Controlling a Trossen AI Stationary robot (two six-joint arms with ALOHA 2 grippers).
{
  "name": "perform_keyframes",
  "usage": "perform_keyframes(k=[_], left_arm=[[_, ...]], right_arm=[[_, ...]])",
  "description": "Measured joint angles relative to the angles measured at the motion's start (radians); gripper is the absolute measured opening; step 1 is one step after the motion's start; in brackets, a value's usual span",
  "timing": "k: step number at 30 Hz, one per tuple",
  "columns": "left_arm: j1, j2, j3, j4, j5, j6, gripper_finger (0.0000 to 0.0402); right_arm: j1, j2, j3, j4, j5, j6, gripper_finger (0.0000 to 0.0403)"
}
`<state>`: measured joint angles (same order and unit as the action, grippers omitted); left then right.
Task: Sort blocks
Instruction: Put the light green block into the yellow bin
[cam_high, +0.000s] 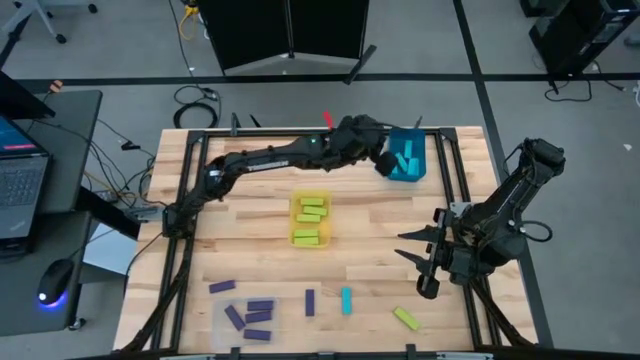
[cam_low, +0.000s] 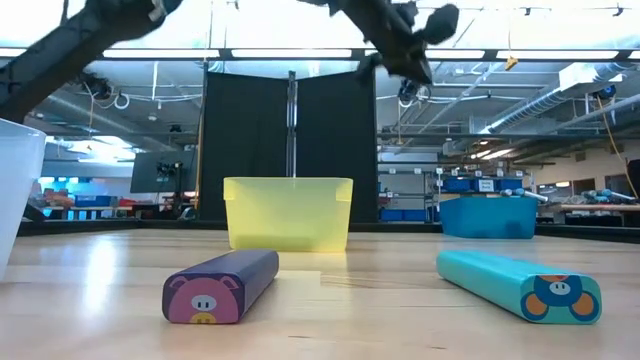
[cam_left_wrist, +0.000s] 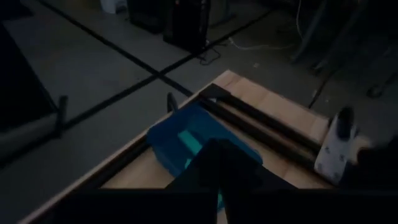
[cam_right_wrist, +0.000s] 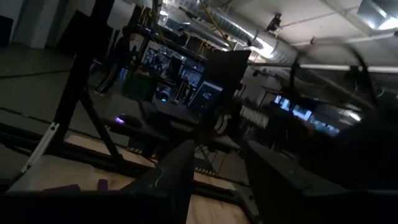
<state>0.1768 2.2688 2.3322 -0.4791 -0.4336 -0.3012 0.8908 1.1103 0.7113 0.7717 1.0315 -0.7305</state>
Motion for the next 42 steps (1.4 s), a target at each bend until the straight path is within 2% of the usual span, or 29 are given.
perform_keyframes(k=[4,8,11,15,19,25,27,31,33,36,42], left_arm=[[-0.041,-0.075,-0.048,-0.021,-0.03,0.052,0.0004],[-0.076,-0.2,-0.207,0.042,-0.047,0.086,0.0003],[-0.101,-0.342,-0.427,0.171,-0.047,0.092,0.0002],[-0.127,-0.568,-0.788,0.4,-0.029,0.108,0.0002],[-0.143,-0.782,-1.106,0.54,-0.008,0.106,0.0001],[-0.147,-1.046,-1.456,0.65,-0.009,0.056,0.0003],[-0.149,-1.133,-1.55,0.657,0.014,0.046,0.0003],[-0.159,-1.314,-1.72,0.712,0.127,0.042,0.0004],[-0.163,-1.41,-1.791,0.76,0.148,0.053,0.0004],[-0.165,-1.54,-1.873,0.745,0.15,0.06,0.0004],[-0.165,-1.733,-1.959,0.641,0.151,0.062,0.0005]], right_arm=[[-0.019,0.0,0.0,-0.043,0.0,0.083,0.0154],[-0.056,0.0,0.0,-0.108,-0.009,0.187,0.0154],[-0.077,0.0,0.0,-0.157,-0.011,0.248,0.0154],[-0.106,0.0,0.0,-0.221,-0.013,0.325,0.0154],[-0.154,0.001,0.0,-0.355,-0.021,0.516,0.0154],[-0.284,0.042,0.0,-0.571,-0.213,0.916,0.0154],[-0.316,0.089,0.0,-0.573,-0.26,0.971,0.0154],[-0.378,0.197,0.012,-0.573,-0.344,1.064,0.0154],[-0.402,0.254,0.027,-0.574,-0.373,1.099,0.0154],[-0.432,0.332,0.074,-0.617,-0.448,1.159,0.0154],[-0.449,0.5,0.239,-0.944,-0.657,1.323,0.0154]])
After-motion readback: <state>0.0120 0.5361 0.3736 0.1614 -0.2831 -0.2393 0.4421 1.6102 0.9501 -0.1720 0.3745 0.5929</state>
